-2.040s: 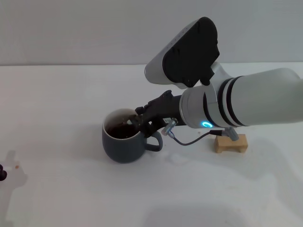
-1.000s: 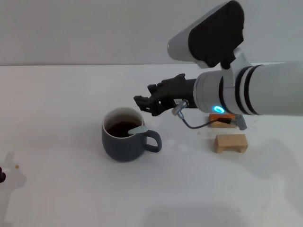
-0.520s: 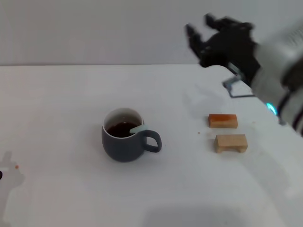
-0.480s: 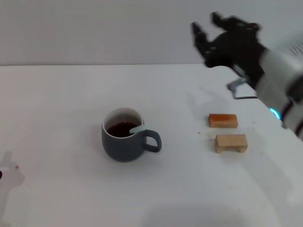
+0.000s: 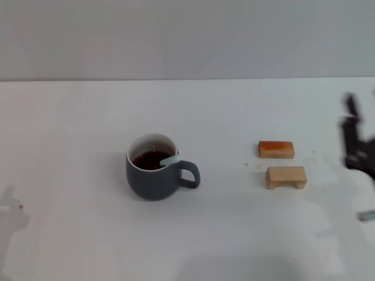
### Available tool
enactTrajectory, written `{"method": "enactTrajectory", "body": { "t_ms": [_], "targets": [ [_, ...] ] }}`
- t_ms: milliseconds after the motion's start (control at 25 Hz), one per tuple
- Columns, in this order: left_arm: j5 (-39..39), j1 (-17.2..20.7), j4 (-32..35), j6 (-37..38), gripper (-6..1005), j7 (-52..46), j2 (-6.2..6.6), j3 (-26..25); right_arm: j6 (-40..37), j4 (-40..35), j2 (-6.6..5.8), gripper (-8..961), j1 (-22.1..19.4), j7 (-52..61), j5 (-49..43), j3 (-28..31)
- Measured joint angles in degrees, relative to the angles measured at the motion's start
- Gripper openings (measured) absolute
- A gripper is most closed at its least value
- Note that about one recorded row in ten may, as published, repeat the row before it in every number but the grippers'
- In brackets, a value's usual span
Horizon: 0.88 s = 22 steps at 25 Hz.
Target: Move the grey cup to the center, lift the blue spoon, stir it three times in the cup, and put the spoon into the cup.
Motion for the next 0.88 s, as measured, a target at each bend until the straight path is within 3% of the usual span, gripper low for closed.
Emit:
{"method": "enactTrajectory", "body": {
  "t_ms": [40,240,360,440,600,800,880],
  "targets": [
    [0.0,0.0,0.0,0.0,-1,0.0,-0.01,0.0,-7.3,-3.8,-0.19,414,0.1,0.5,8.5,-3.6],
    [0.0,-0.3,0.6,0.1,-1,0.0,0.00,-0.1,-11.2,-9.3,-0.29,415,-0.4,2.0,21.7,-7.2],
    [0.0,-0.5,0.6,0.1,-1,0.0,0.00,-0.1,-11.8,-11.7,-0.22,416,-0.2,6.2,23.9,-7.8],
    [-0.1,-0.5,0.6,0.1,-2,0.0,0.00,-0.1,-13.7,-15.6,-0.15,444,0.3,15.3,24.9,-8.4],
    [-0.1,-0.5,0.6,0.1,-2,0.0,0.00,-0.1,-15.9,-18.8,-0.02,501,1.2,18.7,25.0,-9.4],
    [-0.1,-0.6,0.6,0.1,-2,0.0,0.00,-0.1,-18.0,-20.4,0.10,711,1.9,18.3,25.1,-10.9],
    [-0.1,-0.6,0.6,0.1,-2,0.1,0.00,-0.1,-18.4,-21.3,0.17,711,2.3,18.3,25.1,-11.3]
  ]
}}
